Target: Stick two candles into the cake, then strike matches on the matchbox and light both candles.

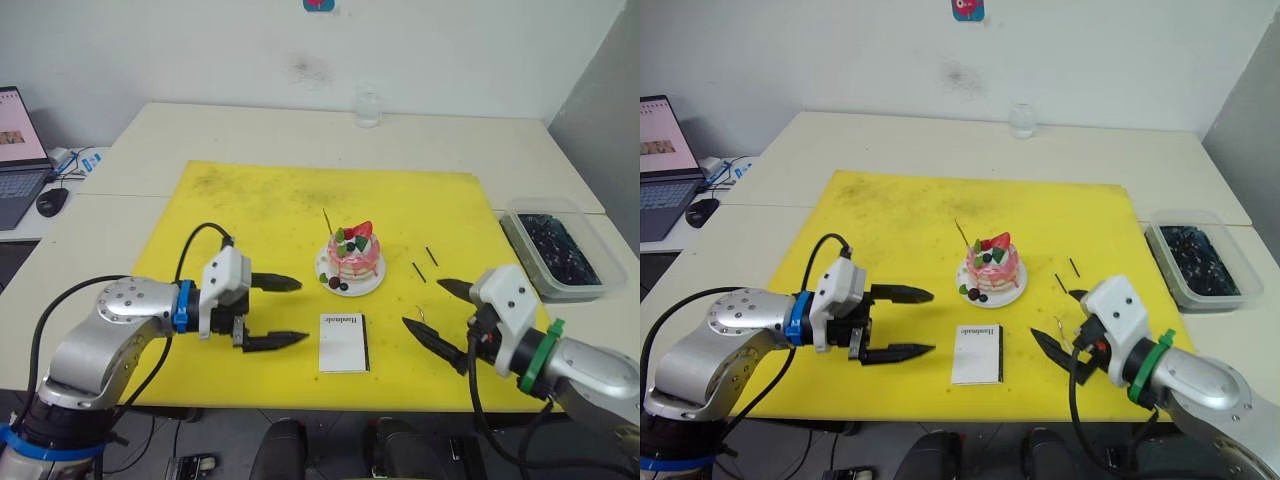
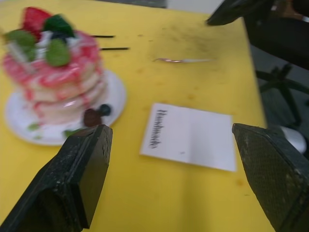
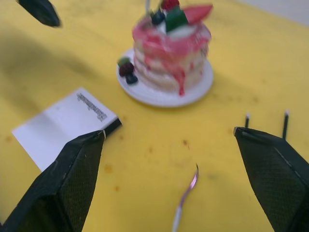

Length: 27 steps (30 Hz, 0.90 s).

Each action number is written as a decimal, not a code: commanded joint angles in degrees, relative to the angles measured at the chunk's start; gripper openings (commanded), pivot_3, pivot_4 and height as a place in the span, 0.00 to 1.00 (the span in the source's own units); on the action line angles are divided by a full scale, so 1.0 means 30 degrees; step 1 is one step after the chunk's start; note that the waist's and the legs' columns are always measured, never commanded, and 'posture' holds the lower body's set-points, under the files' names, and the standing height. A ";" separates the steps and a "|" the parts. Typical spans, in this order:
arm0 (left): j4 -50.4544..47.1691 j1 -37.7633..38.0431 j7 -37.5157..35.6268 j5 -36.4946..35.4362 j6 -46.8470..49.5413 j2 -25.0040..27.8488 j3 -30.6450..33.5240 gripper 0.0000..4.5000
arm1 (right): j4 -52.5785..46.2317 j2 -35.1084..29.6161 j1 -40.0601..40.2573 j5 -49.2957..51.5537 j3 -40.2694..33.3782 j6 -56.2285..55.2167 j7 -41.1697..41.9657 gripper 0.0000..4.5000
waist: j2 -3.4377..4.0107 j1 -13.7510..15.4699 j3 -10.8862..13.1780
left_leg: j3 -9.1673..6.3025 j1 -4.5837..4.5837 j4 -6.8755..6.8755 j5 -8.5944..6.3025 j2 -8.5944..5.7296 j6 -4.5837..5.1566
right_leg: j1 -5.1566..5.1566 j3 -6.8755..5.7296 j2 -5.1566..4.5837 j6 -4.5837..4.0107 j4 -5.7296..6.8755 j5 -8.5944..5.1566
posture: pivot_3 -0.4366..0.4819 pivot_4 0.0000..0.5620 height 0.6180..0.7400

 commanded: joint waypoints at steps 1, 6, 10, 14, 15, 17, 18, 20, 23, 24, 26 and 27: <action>-0.1218 0.0150 -0.0152 0.0048 -0.0867 -0.0301 -0.0743 0.98 | 0.0050 0.0347 0.1387 -0.2601 0.1171 -0.1685 -0.0276 1.00 | 0.0001 0.0025 -0.0001 | -0.0001 0.0017 -0.0002 0.0000 0.0002 0.0000 | 0.0009 0.0002 0.0002 -0.0006 0.0001 -0.0003 | 0.48 0.27 1.00; -0.1043 0.0122 0.0120 0.0502 -0.1449 -0.0737 -0.1368 0.98 | 0.1534 0.1944 0.2276 -0.4891 0.2564 -0.3178 -0.0701 1.00 | 0.0003 -0.0031 -0.0001 | 0.0012 0.0073 -0.0001 0.0000 0.0010 -0.0001 | 0.0030 0.0029 0.0017 -0.0091 0.0018 -0.0052 | 0.48 0.27 1.00; -0.1045 0.0174 0.0178 0.0572 -0.1656 -0.0809 -0.1642 0.98 | 0.2351 0.2545 0.2980 -0.6215 0.3501 -0.4186 -0.0380 1.00 | 0.0002 -0.0002 -0.0001 | 0.0017 0.0071 0.0001 -0.0001 0.0000 -0.0002 | 0.0035 0.0034 0.0014 -0.0110 0.0014 -0.0063 | 0.48 0.27 1.00; -0.1017 0.0070 0.0309 0.0525 -0.1737 -0.0921 -0.1784 0.99 | 0.3000 0.3436 0.3078 -0.7045 0.4049 -0.4507 -0.0522 0.96 | 0.0004 0.0001 -0.0001 | 0.0017 0.0067 -0.0010 -0.0001 0.0003 -0.0002 | 0.0032 0.0030 0.0015 -0.0097 0.0009 -0.0056 | 0.48 0.27 1.00; -0.1017 0.0057 0.0327 0.0521 -0.1744 -0.0934 -0.1807 1.00 | 0.3114 0.3581 0.3065 -0.7260 0.4137 -0.4600 -0.0503 0.91 | 0.0003 0.0000 -0.0001 | 0.0018 0.0067 -0.0011 -0.0002 0.0005 -0.0003 | 0.0030 0.0031 0.0016 -0.0096 0.0009 -0.0055 | 0.48 0.27 1.00; -0.1066 0.0020 0.0391 0.0524 -0.1795 -0.1040 -0.1900 1.00 | 0.3276 0.3874 0.3062 -0.7413 0.4275 -0.4507 -0.0395 0.78 | 0.0003 0.0006 -0.0001 | 0.0012 0.0069 -0.0012 -0.0002 0.0008 -0.0003 | 0.0030 0.0026 0.0020 -0.0099 0.0011 -0.0057 | 0.48 0.27 1.00; -0.1102 -0.0007 0.0449 0.0469 -0.1862 -0.1166 -0.1926 1.00 | 0.3326 0.4038 0.3102 -0.7454 0.4273 -0.4421 -0.0388 0.71 | 0.0003 0.0010 -0.0001 | 0.0011 0.0069 -0.0011 -0.0002 0.0007 -0.0003 | 0.0032 0.0026 0.0019 -0.0105 0.0011 -0.0060 | 0.48 0.27 1.00; -0.1153 -0.0048 0.0524 0.0352 -0.1876 -0.1362 -0.1932 1.00 | 0.3377 0.4236 0.3143 -0.7522 0.4251 -0.4282 -0.0324 0.54 | 0.0002 0.0018 -0.0002 | 0.0016 0.0068 -0.0007 -0.0001 0.0003 -0.0003 | 0.0035 0.0030 0.0016 -0.0109 0.0011 -0.0063 | 0.48 0.27 1.00; -0.1272 -0.0065 0.0463 0.0057 -0.1709 -0.1477 -0.1833 1.00 | 0.3369 0.4314 0.3013 -0.7616 0.4253 -0.4141 -0.0168 0.31 | 0.0002 0.0020 -0.0002 | 0.0024 0.0071 -0.0001 -0.0001 0.0002 -0.0002 | 0.0037 0.0038 0.0014 -0.0109 0.0011 -0.0063 | 0.48 0.27 1.00; -0.1383 -0.0040 0.0467 -0.0078 -0.1615 -0.1461 -0.1795 1.00 | 0.3307 0.4292 0.2975 -0.7600 0.4246 -0.4108 -0.0085 0.22 | 0.0002 0.0020 -0.0002 | 0.0019 0.0070 -0.0002 -0.0001 0.0001 -0.0002 | 0.0037 0.0034 0.0014 -0.0109 0.0011 -0.0063 | 0.48 0.27 1.00; -0.1511 -0.0002 0.0409 -0.0197 -0.1595 -0.1379 -0.1790 1.00 | 0.3175 0.4285 0.2924 -0.7540 0.4190 -0.3998 0.0060 0.05 | 0.0002 0.0020 -0.0002 | 0.0017 0.0071 -0.0002 -0.0001 0.0003 -0.0002 | 0.0037 0.0032 0.0014 -0.0109 0.0011 -0.0063 | 0.48 0.27 1.00; -0.1561 0.0028 0.0391 -0.0203 -0.1618 -0.1334 -0.1805 1.00 | 0.3044 0.4230 0.2930 -0.7467 0.4083 -0.3921 0.0196 0.00 | 0.0002 0.0020 -0.0002 | 0.0016 0.0071 -0.0003 -0.0001 0.0004 -0.0002 | 0.0037 0.0031 0.0014 -0.0109 0.0011 -0.0063 | 0.48 0.27 1.00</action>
